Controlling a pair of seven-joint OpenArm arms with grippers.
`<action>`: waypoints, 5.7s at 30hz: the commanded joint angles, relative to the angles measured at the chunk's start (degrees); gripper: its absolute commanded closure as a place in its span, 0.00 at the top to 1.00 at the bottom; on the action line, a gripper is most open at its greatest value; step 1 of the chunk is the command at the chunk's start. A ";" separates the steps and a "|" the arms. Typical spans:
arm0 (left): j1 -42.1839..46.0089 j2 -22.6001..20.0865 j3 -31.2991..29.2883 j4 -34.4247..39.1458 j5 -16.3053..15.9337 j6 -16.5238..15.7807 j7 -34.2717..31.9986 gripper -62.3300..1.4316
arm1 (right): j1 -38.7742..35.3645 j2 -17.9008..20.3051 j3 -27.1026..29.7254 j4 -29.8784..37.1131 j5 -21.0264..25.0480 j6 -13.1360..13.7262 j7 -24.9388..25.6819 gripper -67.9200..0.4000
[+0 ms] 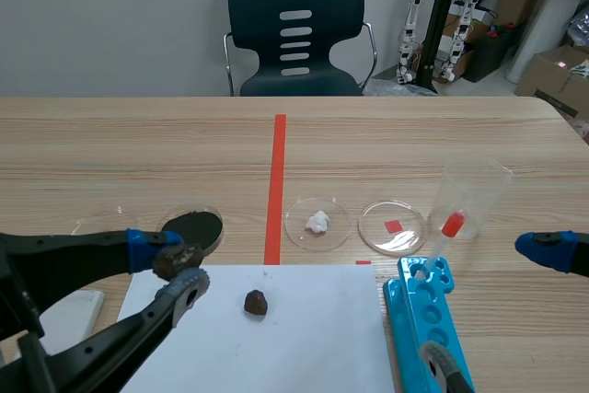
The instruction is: Rub the mineral on the streak plate
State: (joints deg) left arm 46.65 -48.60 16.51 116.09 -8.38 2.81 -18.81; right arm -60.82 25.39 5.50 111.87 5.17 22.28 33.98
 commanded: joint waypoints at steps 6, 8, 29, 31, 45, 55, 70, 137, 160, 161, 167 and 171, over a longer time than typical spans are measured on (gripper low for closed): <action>-4.63 4.02 0.24 1.07 -4.09 0.00 15.87 0.16 | 0.02 0.00 0.04 0.68 0.61 0.02 0.81 0.96; -6.80 5.64 0.24 1.03 -5.79 0.00 22.01 0.16 | 0.02 0.00 0.04 0.68 0.61 0.02 0.81 0.96; -16.98 17.99 -12.33 0.96 -12.55 15.96 73.46 0.16 | 0.02 0.00 0.04 0.68 0.61 0.02 0.81 0.96; -16.98 18.38 -14.38 0.83 -15.37 15.85 75.38 0.16 | 0.02 0.00 0.04 0.68 0.61 0.02 0.83 0.96; -35.10 17.73 -15.28 -17.27 -23.06 10.93 83.27 0.16 | 0.02 0.00 0.04 0.68 0.61 0.02 0.83 0.96; -46.45 14.93 -8.44 -30.77 -26.82 9.42 85.77 0.16 | 0.02 0.00 0.04 0.68 0.61 0.02 0.83 0.96; -48.76 15.89 -4.28 -38.73 -27.06 7.93 84.35 0.16 | 0.02 0.00 0.04 0.68 0.61 0.02 0.83 0.96; -50.31 18.34 -3.56 -44.19 -24.94 7.28 82.16 0.16 | 0.02 0.00 0.04 0.68 0.61 0.02 0.83 0.96; -50.31 18.38 -3.56 -44.19 -28.65 5.46 81.66 0.16 | 0.02 0.00 0.04 0.68 0.61 0.02 0.83 0.96; -50.31 18.38 -3.56 -44.19 -27.32 5.75 81.85 0.16 | 0.02 0.00 0.04 0.68 0.61 0.02 0.83 0.96; -50.34 18.23 -3.56 -44.19 -17.46 10.71 84.72 0.16 | 0.02 0.00 0.04 0.68 0.61 0.02 0.83 0.96; -50.34 18.32 -3.56 -44.19 -18.18 10.84 84.63 0.16 | 0.02 0.00 0.04 0.68 0.61 0.02 0.83 0.96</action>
State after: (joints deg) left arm -3.68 -29.69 13.10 71.77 -26.17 13.47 65.58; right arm -60.84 25.39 5.50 111.87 5.17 22.31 33.98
